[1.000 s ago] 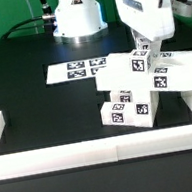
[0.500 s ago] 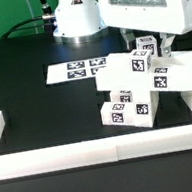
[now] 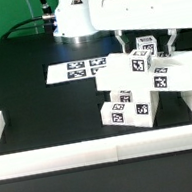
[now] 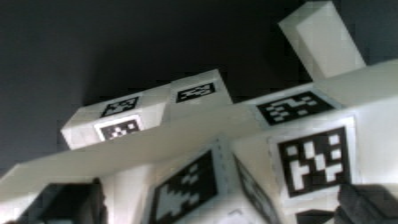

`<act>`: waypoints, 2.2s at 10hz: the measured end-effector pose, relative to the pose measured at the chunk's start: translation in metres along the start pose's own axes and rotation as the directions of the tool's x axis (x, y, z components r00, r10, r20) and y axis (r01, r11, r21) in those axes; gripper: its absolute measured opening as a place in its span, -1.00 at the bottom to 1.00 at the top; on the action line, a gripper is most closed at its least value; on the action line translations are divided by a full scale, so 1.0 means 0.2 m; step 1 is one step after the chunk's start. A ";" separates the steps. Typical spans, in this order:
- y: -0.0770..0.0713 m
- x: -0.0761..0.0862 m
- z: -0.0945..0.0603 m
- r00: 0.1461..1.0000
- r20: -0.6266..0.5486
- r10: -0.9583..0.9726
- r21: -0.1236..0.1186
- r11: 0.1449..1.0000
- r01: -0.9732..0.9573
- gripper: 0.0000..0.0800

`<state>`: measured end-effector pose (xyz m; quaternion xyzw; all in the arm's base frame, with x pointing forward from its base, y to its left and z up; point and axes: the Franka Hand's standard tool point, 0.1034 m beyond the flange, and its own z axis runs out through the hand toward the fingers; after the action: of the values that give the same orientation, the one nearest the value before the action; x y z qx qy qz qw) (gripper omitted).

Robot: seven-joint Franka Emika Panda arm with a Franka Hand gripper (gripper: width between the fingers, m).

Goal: Assemble chair

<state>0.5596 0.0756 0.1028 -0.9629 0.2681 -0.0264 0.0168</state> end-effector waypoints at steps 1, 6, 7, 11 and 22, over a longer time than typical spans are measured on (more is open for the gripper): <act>0.00 0.00 0.00 0.998 0.000 -0.058 0.000 0.998 0.058 0.62; 0.01 0.01 0.00 0.924 -0.001 -0.383 -0.010 0.924 0.383 0.62; 0.02 0.01 0.00 0.899 0.000 -0.438 -0.011 0.899 0.438 0.62; 0.02 0.01 0.00 0.896 -0.001 -0.443 -0.011 0.896 0.443 -0.34; 0.00 0.03 -0.01 0.957 -0.023 0.288 0.020 0.958 -0.288 -0.33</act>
Offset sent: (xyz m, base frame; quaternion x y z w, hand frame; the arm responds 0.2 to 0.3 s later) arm -0.0005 0.0019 -0.0007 -0.0021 0.0007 -0.1931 0.9812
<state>0.5647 0.0713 0.1046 -0.9131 0.4053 -0.0382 0.0250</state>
